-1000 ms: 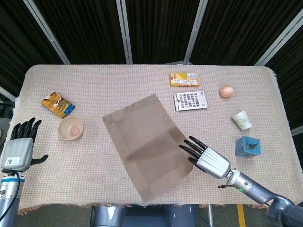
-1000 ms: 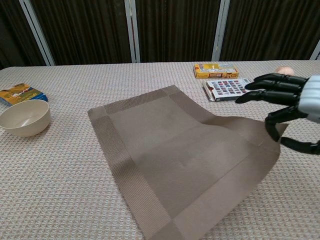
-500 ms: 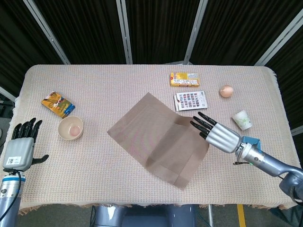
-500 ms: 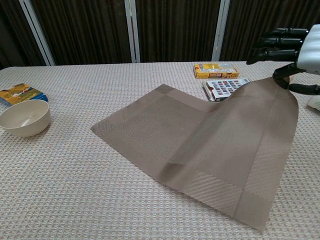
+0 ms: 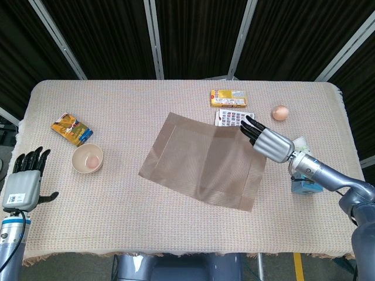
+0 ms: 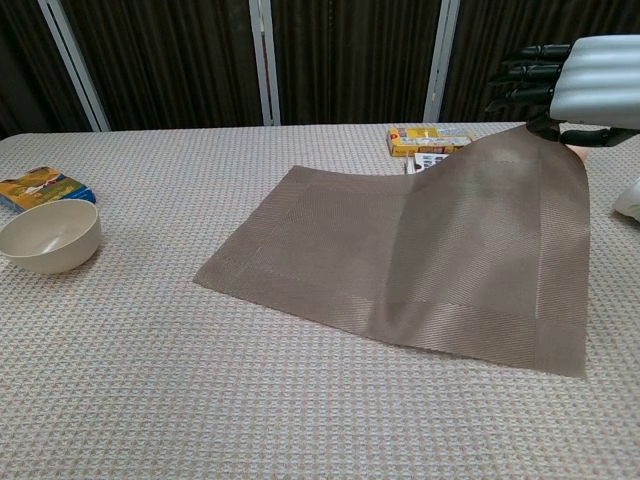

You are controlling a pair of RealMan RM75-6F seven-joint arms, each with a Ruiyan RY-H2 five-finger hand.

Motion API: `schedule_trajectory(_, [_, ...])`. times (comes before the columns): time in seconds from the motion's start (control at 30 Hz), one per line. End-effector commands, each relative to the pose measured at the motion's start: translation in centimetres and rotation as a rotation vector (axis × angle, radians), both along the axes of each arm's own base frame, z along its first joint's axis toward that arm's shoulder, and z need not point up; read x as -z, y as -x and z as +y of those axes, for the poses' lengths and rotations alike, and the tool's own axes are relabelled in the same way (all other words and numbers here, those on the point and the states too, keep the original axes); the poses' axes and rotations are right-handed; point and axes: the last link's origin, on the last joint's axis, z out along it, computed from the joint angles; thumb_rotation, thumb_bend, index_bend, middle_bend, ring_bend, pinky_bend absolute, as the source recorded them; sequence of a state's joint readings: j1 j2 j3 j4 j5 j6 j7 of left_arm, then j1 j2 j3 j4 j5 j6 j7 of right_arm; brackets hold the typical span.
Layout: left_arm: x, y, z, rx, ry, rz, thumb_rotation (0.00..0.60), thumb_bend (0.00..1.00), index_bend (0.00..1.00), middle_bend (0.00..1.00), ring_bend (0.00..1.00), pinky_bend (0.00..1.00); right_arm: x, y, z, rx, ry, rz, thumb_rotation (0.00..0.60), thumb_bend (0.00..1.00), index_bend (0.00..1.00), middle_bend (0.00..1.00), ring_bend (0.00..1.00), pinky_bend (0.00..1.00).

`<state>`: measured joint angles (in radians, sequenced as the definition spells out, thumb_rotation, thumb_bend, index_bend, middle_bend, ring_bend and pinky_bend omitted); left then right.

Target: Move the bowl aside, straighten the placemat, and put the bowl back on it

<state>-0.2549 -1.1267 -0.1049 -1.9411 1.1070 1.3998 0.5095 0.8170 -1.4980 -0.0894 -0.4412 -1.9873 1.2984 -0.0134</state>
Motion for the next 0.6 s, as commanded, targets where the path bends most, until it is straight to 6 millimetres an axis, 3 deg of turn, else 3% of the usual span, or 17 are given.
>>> schedule_trajectory(0.03, [0.1,0.0,0.0,0.001,0.006,0.001,0.6,0.0,0.0,0.0,0.0,0.0,0.2,0.8,-0.4,0.019,0.034,0.037,0.6,0.25,0.4,0.05,0.0,0.0])
schedule_trajectory(0.1, [0.2,-0.1,-0.1,0.004,0.008,0.001,0.6,0.0,0.0,0.0,0.0,0.0,-0.1,1.2,-0.6,0.048,0.078,0.002,0.6,0.06,0.04,0.0,0.0,0.0])
schedule_trajectory(0.13, [0.2,-0.2,-0.1,0.006,0.009,0.002,0.6,0.0,0.0,0.0,0.0,0.0,-0.2,1.3,-0.6,0.062,0.096,-0.022,0.6,0.01,0.0,0.0,0.0,0.0])
schedule_trajectory(0.37, [0.5,-0.3,-0.3,0.028,0.029,0.003,0.6,0.0,0.0,0.0,0.0,0.0,-2.0,1.6,0.3,0.195,0.166,-0.42,0.6,0.0,0.0,0.0,0.0,0.0])
schedule_trajectory(0.5, [1.1,-0.8,-0.2,0.087,0.065,-0.013,0.6,0.0,0.0,0.0,0.0,0.0,-3.2,2.8,2.2,0.281,0.166,-0.63,0.6,0.0,0.0,0.0,0.0,0.0])
schedule_trajectory(0.6, [1.7,-1.3,-0.2,0.144,0.093,-0.019,0.6,0.0,0.0,0.0,0.0,0.0,-4.3,3.9,3.6,0.326,0.18,-0.687,0.6,0.0,0.0,0.0,0.0,0.0])
